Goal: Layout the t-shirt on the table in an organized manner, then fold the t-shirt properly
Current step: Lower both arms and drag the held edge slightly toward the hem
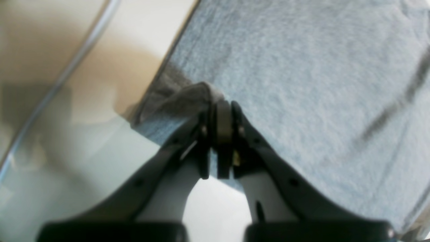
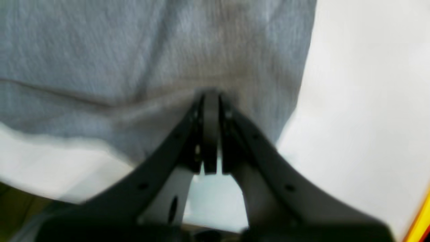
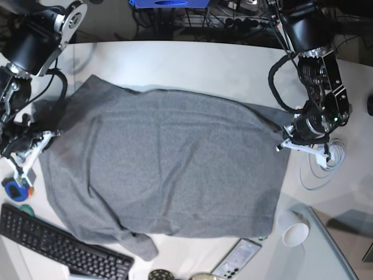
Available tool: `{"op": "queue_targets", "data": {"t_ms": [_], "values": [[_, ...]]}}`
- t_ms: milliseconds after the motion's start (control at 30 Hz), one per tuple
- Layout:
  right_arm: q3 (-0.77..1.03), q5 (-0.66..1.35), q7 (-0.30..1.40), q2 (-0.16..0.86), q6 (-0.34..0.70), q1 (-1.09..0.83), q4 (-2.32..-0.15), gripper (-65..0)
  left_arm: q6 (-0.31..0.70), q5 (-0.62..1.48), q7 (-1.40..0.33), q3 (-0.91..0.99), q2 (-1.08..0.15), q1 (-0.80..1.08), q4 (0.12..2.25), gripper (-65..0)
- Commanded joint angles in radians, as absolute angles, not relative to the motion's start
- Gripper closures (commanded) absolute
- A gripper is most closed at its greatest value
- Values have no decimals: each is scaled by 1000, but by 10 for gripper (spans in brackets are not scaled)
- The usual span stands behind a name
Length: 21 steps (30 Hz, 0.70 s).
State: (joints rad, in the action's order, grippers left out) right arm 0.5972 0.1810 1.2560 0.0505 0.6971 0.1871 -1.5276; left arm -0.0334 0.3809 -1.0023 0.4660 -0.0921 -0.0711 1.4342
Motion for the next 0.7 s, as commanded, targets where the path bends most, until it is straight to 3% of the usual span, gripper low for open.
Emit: {"op": "queue_targets", "data": {"t_ms": [0, 333, 667], "values": [[598, 186, 1214, 74, 698, 213, -1515, -6, -31, 392, -974, 467, -101, -105, 1425, 0], [598, 188, 1041, 136, 698, 240, -1337, -6, -33, 392, -842, 467, -104, -145, 1282, 0], [599, 188, 1036, 156, 698, 259, -1345, -6, -33, 392, -832, 469, -102, -153, 1287, 0]]}}
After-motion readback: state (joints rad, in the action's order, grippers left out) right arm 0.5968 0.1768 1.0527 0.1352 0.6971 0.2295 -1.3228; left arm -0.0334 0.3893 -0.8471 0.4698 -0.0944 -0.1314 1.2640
